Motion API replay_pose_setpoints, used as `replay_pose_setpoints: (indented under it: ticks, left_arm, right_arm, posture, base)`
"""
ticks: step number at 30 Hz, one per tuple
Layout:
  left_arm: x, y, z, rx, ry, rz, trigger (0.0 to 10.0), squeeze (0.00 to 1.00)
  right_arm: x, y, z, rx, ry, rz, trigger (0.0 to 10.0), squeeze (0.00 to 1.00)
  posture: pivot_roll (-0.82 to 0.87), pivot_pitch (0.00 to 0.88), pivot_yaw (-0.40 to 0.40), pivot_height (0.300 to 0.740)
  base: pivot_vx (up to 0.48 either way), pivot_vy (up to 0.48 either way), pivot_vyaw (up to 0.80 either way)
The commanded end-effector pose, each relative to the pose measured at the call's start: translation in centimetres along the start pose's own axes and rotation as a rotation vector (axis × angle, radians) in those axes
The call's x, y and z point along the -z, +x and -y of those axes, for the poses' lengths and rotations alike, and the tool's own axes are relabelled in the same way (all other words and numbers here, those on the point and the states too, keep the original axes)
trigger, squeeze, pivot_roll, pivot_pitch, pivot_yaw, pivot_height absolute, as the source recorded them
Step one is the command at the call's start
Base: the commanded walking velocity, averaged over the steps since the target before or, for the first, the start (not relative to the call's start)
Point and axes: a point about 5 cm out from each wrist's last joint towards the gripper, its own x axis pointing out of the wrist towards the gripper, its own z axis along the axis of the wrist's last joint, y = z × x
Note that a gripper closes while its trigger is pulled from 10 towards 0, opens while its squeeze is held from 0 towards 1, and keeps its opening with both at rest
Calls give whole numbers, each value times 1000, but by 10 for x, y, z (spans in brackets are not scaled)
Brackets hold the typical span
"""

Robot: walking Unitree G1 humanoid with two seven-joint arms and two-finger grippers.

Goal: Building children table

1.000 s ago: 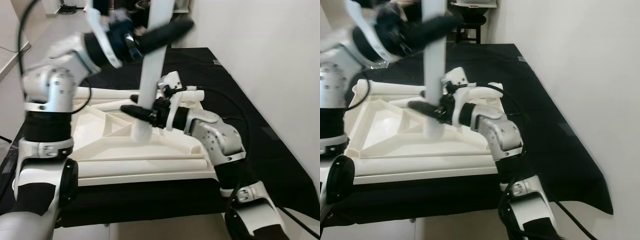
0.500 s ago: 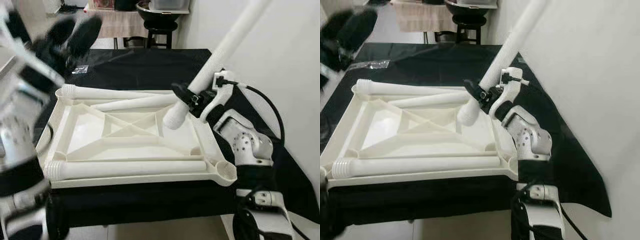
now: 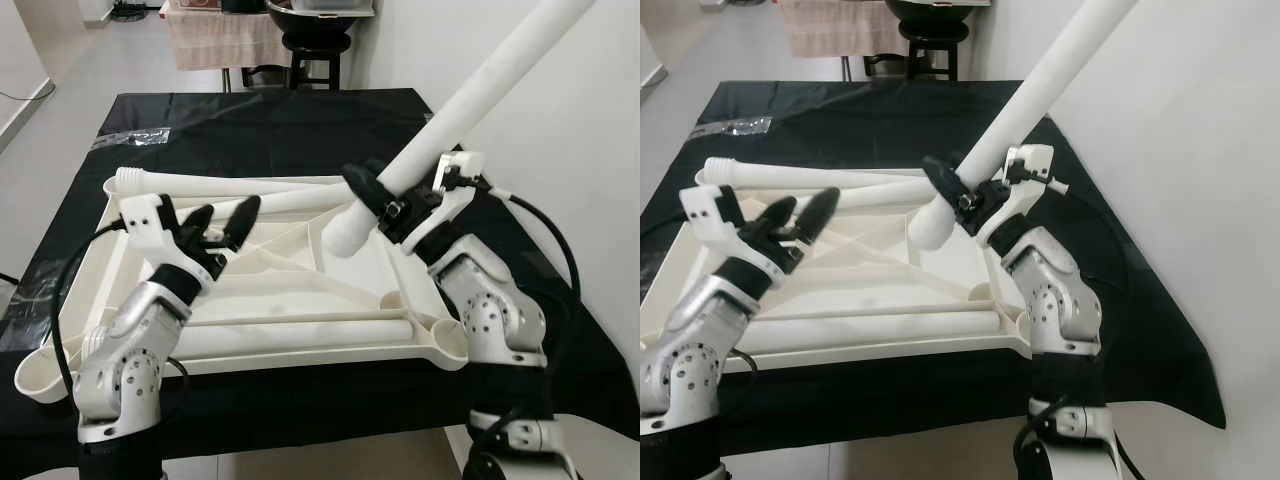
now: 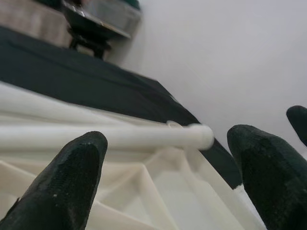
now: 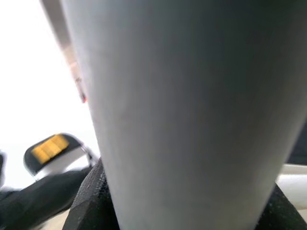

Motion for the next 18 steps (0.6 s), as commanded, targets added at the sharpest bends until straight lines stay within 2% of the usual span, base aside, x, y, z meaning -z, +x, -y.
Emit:
replay_pose_setpoints:
  ticks: [1, 3, 8, 14, 18]
  left_arm:
    - [4, -2, 4, 18, -41, -13, 10000, 0]
    - [9, -4, 6, 23, -46, -25, 10000, 0]
    - [13, -7, 7, 25, -22, -28, 10000, 0]
    - [14, -11, 14, 63, -25, -41, 10000, 0]
    - [19, -13, 13, 51, 9, -79, 10000, 0]
  right_arm:
    - [1, 0, -10, -67, -69, -6, 10000, 0]
    - [7, -2, -16, -101, -79, -34, 10000, 0]
    - [13, -5, -18, -111, -65, -58, 10000, 0]
    - [20, -7, -21, -121, -62, -86, 10000, 0]
    - [25, -9, -23, -126, -76, -102, 10000, 0]
  posture:
    - [-7, 131, -47, 740]
    - [-13, 125, -46, 740]
    - [-12, 123, -45, 740]
    - [-3, 133, -42, 740]
    - [3, 136, -41, 740]
  base:
    - [0, 0, 0]
    - [0, 0, 0]
    - [0, 0, 0]
    - [0, -480, 0]
    - [0, -480, 0]
